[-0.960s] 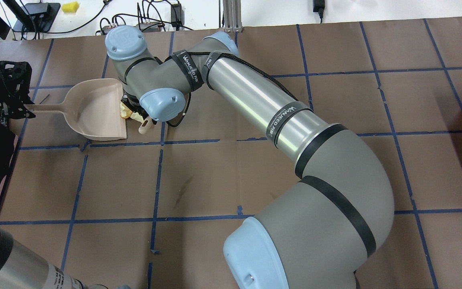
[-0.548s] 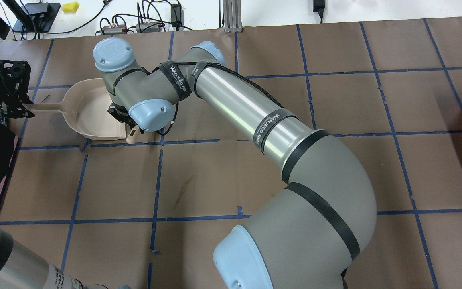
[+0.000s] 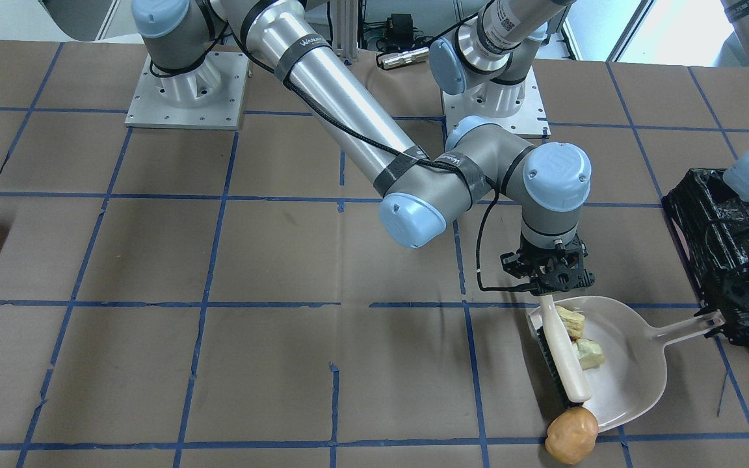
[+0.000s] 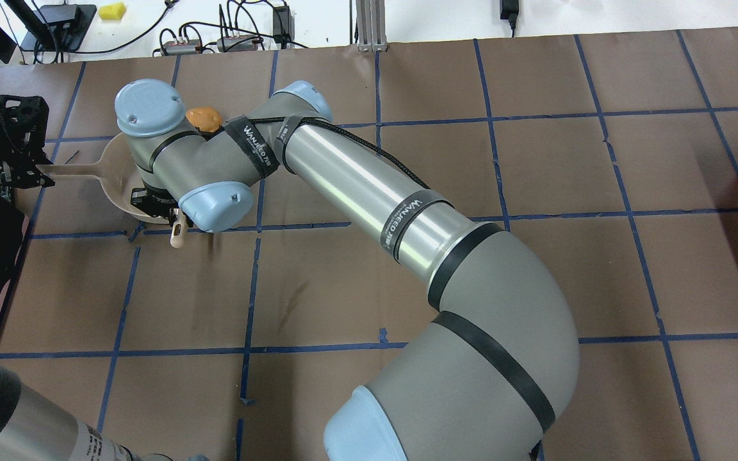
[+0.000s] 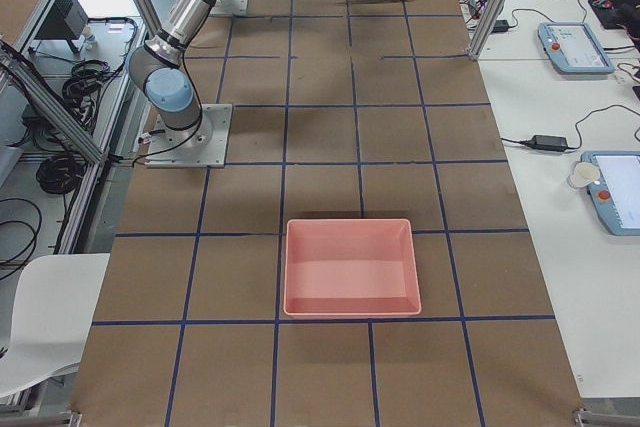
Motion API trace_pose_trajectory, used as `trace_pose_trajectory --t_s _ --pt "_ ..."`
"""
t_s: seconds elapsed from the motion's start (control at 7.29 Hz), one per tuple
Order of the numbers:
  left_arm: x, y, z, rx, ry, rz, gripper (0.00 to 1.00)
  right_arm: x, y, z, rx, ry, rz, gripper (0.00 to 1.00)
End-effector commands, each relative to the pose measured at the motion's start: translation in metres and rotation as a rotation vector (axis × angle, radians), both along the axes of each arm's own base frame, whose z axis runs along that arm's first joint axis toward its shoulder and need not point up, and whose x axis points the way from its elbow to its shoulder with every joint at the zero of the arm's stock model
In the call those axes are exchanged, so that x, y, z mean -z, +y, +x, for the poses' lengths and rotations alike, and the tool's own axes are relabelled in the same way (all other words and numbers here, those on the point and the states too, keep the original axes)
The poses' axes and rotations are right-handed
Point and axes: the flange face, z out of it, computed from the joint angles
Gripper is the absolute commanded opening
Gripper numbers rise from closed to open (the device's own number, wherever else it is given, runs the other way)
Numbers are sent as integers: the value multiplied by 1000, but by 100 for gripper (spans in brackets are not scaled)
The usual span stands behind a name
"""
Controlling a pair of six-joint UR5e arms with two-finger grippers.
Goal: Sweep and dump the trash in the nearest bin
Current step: 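Sweep the brown lump into the dustpan with the right gripper's brush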
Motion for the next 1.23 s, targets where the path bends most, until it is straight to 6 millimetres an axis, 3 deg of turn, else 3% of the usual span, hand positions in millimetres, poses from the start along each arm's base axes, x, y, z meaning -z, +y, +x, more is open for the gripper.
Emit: trace_pose_trajectory --t_s 0.0,0.27,0.69,0.96,1.1 --pt "6 1 -1 -1 9 8 12 -14 11 14 -88 -28 -45 0" --pt "6 2 -1 -16 7 12 12 -21 29 26 -40 -36 -23 0" --pt "6 2 -1 -21 7 12 12 -51 24 15 50 -74 10 0" --pt "7 2 -1 -21 8 13 12 -68 -3 -23 39 22 -20 0" --pt "6 2 -1 -21 7 12 12 -77 -36 -59 75 39 -12 0"
